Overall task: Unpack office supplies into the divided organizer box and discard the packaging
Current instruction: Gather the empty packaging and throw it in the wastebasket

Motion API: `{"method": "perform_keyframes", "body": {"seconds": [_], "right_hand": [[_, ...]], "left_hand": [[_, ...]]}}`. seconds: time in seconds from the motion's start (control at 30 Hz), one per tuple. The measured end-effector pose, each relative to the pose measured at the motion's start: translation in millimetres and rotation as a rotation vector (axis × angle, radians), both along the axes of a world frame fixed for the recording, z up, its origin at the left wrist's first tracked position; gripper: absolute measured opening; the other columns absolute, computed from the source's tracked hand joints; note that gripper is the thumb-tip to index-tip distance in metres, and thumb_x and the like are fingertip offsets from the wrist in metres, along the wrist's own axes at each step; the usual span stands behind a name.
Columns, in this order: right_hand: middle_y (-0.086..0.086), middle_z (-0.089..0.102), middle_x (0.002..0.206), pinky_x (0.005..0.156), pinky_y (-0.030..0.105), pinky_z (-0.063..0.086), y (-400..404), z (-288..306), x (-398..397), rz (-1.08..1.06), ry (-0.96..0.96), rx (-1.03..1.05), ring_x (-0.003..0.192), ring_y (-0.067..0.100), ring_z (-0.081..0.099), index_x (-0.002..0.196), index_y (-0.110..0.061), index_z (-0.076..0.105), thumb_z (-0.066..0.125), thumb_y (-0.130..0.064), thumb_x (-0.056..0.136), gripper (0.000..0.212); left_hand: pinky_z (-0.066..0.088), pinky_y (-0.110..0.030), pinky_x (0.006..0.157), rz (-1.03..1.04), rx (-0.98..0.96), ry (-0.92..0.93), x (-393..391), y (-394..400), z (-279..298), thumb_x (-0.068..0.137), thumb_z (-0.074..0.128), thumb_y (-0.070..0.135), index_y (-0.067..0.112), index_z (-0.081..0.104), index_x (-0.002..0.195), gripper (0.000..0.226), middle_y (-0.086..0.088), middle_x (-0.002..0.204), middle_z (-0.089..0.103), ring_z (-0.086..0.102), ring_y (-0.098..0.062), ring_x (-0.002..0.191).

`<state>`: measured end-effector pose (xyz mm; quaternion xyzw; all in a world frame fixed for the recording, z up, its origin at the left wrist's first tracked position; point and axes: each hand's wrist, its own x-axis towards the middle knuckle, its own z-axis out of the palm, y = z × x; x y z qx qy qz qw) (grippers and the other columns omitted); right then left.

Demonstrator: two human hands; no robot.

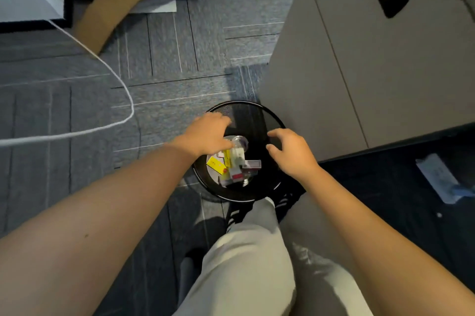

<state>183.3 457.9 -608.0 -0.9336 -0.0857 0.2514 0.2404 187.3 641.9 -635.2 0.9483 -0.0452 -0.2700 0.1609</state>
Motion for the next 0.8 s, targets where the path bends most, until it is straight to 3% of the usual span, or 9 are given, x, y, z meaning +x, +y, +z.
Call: {"method": "perform_keyframes", "body": {"seconds": [0.07, 0.43, 0.8], "right_hand": [[0.012, 0.047, 0.133, 0.097, 0.029, 0.034, -1, 10, 0, 0.004, -0.024, -0.021, 0.122, 0.025, 0.044, 0.125, -0.008, 0.047, 0.048, -0.016, 0.09, 0.036], [0.013, 0.045, 0.133, 0.1, 0.036, 0.036, -3, 153, -22, 0.066, -0.344, -0.082, 0.123, 0.027, 0.041, 0.125, -0.006, 0.047, 0.047, -0.019, 0.091, 0.037], [0.009, 0.05, 0.127, 0.095, 0.033, 0.039, -66, 315, -94, -0.056, -0.759, -0.104, 0.115, 0.024, 0.046, 0.119, -0.01, 0.052, 0.046, -0.022, 0.09, 0.031]], "left_hand": [[0.042, -0.04, 0.09, -0.017, 0.029, -0.025, 2, 1, 12, 0.083, 0.056, 0.031, 0.006, 0.051, 0.113, 0.04, -0.017, 0.119, 0.054, 0.049, -0.033, 0.111], [0.042, -0.041, 0.096, -0.13, 0.091, -0.371, -10, -3, 173, 0.087, 0.05, 0.029, 0.011, 0.047, 0.124, 0.041, -0.014, 0.129, 0.05, 0.047, -0.031, 0.118], [0.04, -0.037, 0.092, -0.24, -0.085, -0.77, -48, -78, 347, 0.088, 0.051, 0.031, 0.013, 0.049, 0.122, 0.039, -0.01, 0.127, 0.052, 0.049, -0.026, 0.114]]}}
